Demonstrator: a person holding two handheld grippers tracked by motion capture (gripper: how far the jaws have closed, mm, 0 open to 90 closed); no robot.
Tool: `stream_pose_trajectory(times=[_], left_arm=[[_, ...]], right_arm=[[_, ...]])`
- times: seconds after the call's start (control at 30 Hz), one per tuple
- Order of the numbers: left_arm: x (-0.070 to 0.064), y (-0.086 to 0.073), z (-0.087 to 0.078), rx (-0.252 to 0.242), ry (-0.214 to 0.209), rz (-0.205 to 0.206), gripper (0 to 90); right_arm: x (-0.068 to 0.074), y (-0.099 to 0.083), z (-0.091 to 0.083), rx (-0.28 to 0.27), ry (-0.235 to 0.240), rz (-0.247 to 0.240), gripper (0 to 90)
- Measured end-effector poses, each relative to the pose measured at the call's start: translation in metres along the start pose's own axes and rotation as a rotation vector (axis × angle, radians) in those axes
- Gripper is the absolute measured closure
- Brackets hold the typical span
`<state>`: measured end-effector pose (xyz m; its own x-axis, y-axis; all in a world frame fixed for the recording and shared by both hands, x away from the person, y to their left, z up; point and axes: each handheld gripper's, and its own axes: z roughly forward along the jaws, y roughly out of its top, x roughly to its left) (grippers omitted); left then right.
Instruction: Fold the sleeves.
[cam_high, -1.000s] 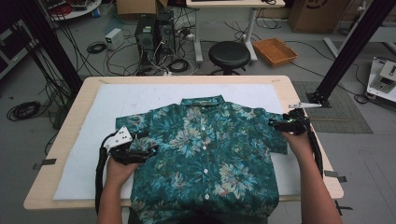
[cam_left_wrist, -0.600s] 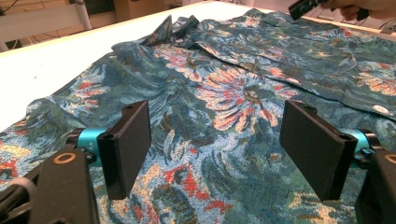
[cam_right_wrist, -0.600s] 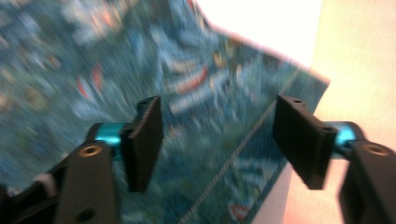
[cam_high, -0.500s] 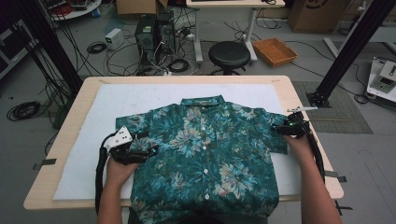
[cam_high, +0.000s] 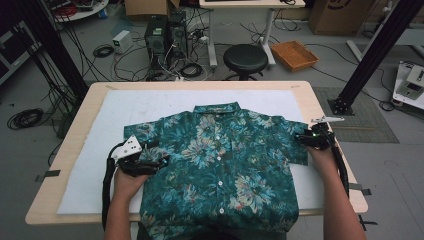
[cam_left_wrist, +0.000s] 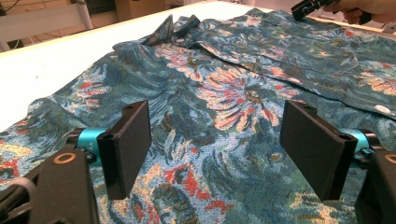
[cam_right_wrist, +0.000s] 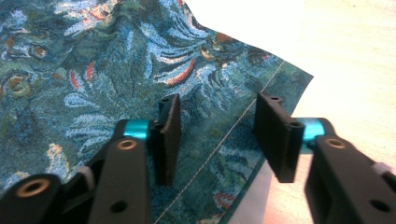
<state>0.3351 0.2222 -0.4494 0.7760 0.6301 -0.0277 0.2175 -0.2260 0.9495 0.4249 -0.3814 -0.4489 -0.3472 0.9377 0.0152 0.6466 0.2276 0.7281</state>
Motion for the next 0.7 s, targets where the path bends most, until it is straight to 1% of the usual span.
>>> stream_pose_trajectory(times=[0.13,0.3,0.4,0.47,0.57,0.7], left_arm=[[0.0003,-0.0001,0.0002,-0.003,-0.001,-0.002,25.2],[0.0002,-0.0001,0.0002,-0.004,-0.001,-0.003,25.2],[0.0005,0.0000,0.0001,-0.003,-0.002,0.000,25.2],[0.0005,0.0000,0.0001,-0.003,-0.002,0.000,25.2],[0.0005,0.0000,0.0001,-0.003,-0.002,-0.001,25.2],[0.0007,0.0000,0.0000,-0.002,-0.004,-0.001,25.2]], right_arm=[[0.0004,-0.0009,-0.0017,-0.002,-0.003,-0.007,63.8],[0.0011,-0.0007,-0.0031,0.005,-0.003,-0.020,72.4],[0.0027,-0.0006,-0.0038,0.010,-0.006,-0.037,82.5],[0.0045,-0.0002,-0.0037,0.014,-0.010,-0.047,86.4],[0.0064,0.0004,-0.0035,0.015,-0.025,-0.060,88.8],[0.0062,0.0001,-0.0038,0.015,-0.022,-0.046,89.4]])
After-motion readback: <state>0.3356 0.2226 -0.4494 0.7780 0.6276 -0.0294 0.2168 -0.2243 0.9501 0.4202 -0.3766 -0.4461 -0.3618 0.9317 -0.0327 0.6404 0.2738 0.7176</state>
